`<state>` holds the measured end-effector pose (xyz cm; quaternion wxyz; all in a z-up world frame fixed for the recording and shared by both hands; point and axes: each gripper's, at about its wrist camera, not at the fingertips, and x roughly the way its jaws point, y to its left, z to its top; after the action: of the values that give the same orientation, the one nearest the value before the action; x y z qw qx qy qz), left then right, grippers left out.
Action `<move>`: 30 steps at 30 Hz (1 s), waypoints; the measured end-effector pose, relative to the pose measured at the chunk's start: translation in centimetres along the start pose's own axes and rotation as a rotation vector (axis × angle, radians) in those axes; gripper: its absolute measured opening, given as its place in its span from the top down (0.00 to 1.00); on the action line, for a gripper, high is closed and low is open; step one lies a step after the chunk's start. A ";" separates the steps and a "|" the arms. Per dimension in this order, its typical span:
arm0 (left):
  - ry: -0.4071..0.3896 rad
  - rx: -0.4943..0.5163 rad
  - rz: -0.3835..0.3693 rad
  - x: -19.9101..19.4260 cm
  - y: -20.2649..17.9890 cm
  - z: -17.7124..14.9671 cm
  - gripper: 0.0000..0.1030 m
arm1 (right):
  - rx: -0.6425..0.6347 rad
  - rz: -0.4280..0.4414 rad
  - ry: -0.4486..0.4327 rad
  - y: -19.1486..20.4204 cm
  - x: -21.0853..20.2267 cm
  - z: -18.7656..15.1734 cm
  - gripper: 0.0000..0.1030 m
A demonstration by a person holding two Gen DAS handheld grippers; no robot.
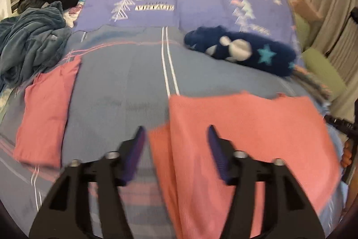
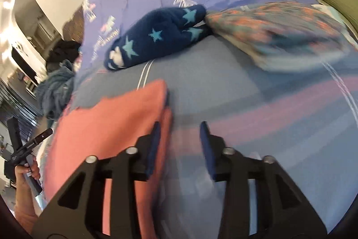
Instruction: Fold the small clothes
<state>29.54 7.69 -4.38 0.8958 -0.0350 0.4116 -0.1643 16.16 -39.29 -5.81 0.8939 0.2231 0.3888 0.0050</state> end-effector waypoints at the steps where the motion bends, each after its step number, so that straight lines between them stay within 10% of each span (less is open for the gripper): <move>1: -0.013 -0.015 -0.003 -1.9 0.3 -1.1 0.36 | 0.010 0.009 0.001 -0.9 -2.0 -1.8 0.60; 8: -0.019 -0.178 -0.099 -10.3 1.0 -11.4 0.36 | 0.157 0.124 0.020 -3.3 -9.5 -11.1 0.55; 14: 0.050 -0.309 -0.259 -9.9 -1.0 -17.8 0.35 | 0.228 0.270 0.132 -0.8 -8.6 -14.5 0.48; 24: -0.052 -0.482 -0.290 -6.3 -0.9 -16.2 0.17 | 0.297 0.240 0.042 2.7 -2.6 -11.1 0.36; 26: -0.067 -0.518 -0.284 -5.9 -0.5 -15.7 0.26 | 0.348 0.224 0.010 2.6 -2.2 -10.7 0.35; 28: -0.055 -0.540 -0.262 -5.2 -0.2 -15.2 0.70 | 0.374 0.206 -0.009 2.6 -1.9 -10.5 0.38; 29: -0.038 -0.559 -0.266 -4.7 0.1 -15.1 0.81 | 0.375 0.170 -0.018 2.8 -1.9 -10.6 0.45; 30: -0.014 -0.605 -0.313 -4.1 0.9 -15.4 0.90 | 0.370 0.140 -0.007 2.9 -1.6 -10.6 0.73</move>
<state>15.76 10.96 -11.71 0.8115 -0.3630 0.4252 -0.1700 8.14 -32.76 -9.84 0.8363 0.4102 0.3637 -0.0051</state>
